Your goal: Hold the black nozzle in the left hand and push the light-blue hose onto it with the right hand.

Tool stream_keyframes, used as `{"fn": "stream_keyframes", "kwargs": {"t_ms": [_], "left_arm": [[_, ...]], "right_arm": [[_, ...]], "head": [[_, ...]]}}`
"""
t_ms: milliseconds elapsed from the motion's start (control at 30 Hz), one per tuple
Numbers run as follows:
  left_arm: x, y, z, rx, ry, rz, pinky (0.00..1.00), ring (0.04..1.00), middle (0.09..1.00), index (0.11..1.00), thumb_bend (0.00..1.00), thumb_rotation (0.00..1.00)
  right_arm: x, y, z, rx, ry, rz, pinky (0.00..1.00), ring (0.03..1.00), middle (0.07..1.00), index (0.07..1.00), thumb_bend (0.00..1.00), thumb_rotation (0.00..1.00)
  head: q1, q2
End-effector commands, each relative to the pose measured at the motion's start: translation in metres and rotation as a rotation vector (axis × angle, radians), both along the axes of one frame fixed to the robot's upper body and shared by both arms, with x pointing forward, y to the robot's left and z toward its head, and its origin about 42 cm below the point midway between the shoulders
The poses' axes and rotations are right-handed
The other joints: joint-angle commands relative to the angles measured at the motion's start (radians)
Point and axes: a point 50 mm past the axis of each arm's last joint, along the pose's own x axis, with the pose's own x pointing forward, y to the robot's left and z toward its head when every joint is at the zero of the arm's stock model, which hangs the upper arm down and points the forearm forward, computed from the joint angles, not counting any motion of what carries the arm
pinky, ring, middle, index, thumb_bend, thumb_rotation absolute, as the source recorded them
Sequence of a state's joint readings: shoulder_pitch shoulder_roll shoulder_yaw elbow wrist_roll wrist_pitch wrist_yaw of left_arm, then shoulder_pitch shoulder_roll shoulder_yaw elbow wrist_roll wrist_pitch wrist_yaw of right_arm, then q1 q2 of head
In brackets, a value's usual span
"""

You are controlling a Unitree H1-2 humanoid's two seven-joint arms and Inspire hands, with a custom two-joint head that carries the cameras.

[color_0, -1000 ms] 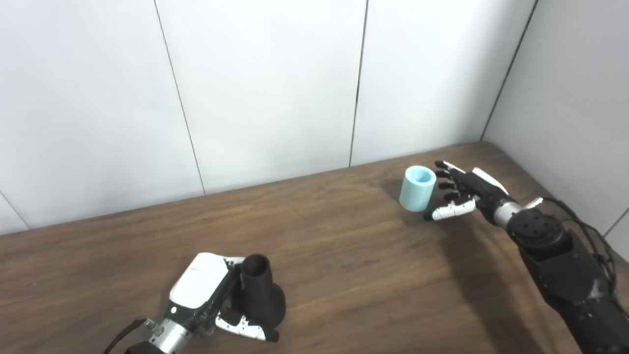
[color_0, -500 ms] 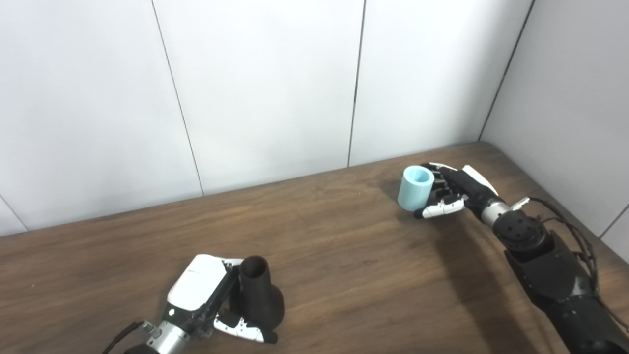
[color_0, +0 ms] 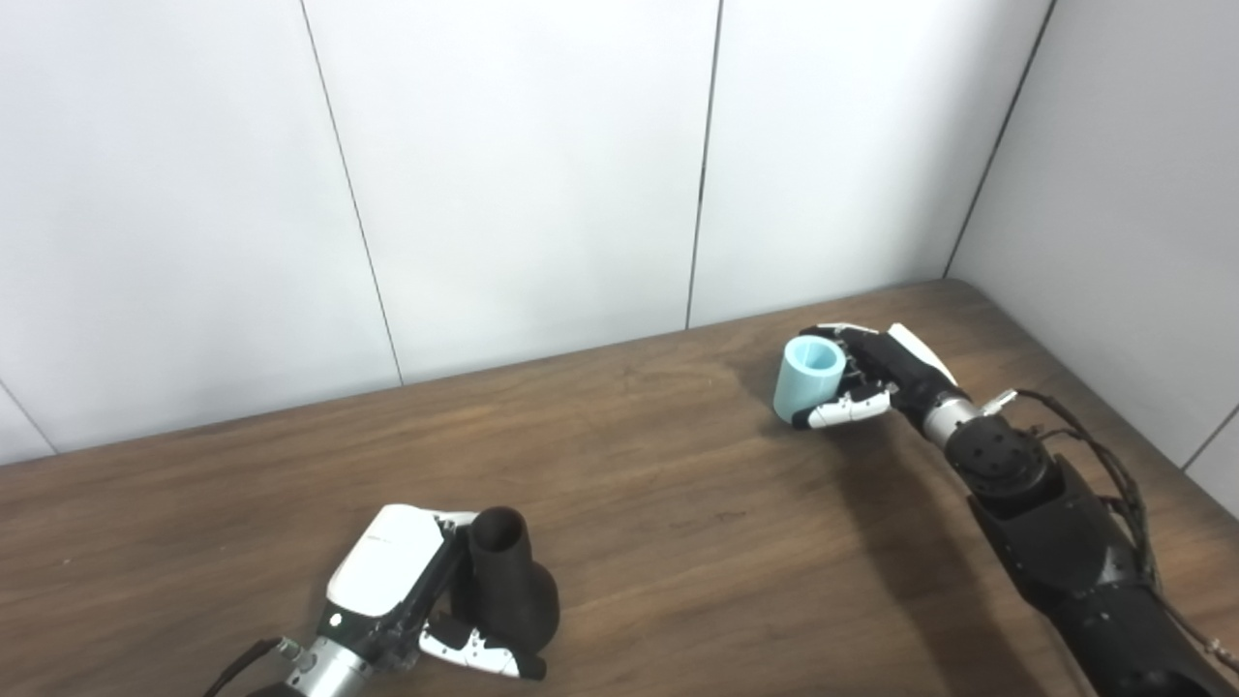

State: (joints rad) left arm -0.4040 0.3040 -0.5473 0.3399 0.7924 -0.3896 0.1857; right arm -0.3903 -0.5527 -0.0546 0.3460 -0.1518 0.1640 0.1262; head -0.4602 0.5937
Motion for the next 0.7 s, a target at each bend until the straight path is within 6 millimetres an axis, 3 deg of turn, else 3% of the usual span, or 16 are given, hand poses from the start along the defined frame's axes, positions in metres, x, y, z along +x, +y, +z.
{"fn": "stream_keyframes", "kwargs": {"t_ms": [0, 233, 300, 400, 667], "left_arm": [[-0.037, 0.013, -0.058, 0.137, 0.203, 0.010, 0.32, 0.429, 0.411, 0.518, 0.52, 0.00], [-0.038, 0.014, -0.060, 0.128, 0.198, 0.012, 0.31, 0.423, 0.416, 0.519, 0.52, 0.00], [-0.038, 0.015, -0.060, 0.125, 0.200, 0.014, 0.31, 0.422, 0.417, 0.518, 0.52, 0.00], [-0.038, 0.015, -0.060, 0.129, 0.203, 0.016, 0.31, 0.417, 0.416, 0.517, 0.52, 0.00], [-0.037, 0.014, -0.058, 0.131, 0.199, 0.017, 0.30, 0.410, 0.412, 0.515, 0.52, 0.00]], "right_arm": [[0.009, 0.012, 0.010, -0.013, -0.068, 0.027, 0.60, 0.663, 0.686, 0.753, 0.81, 0.11], [0.011, 0.019, 0.003, -0.029, -0.156, -0.038, 0.39, 0.462, 0.539, 0.646, 0.75, 0.06], [0.011, 0.021, 0.002, -0.040, -0.170, -0.059, 0.35, 0.414, 0.463, 0.545, 0.57, 0.01], [0.011, 0.022, 0.003, -0.058, -0.180, -0.078, 0.40, 0.453, 0.476, 0.495, 0.53, 0.00], [0.010, 0.020, 0.004, -0.064, -0.205, -0.084, 0.42, 0.462, 0.479, 0.486, 0.53, 0.00]], "head": [[0.001, 0.002], [0.003, 0.004], [0.008, 0.007], [0.008, 0.008], [0.018, 0.009]]}}
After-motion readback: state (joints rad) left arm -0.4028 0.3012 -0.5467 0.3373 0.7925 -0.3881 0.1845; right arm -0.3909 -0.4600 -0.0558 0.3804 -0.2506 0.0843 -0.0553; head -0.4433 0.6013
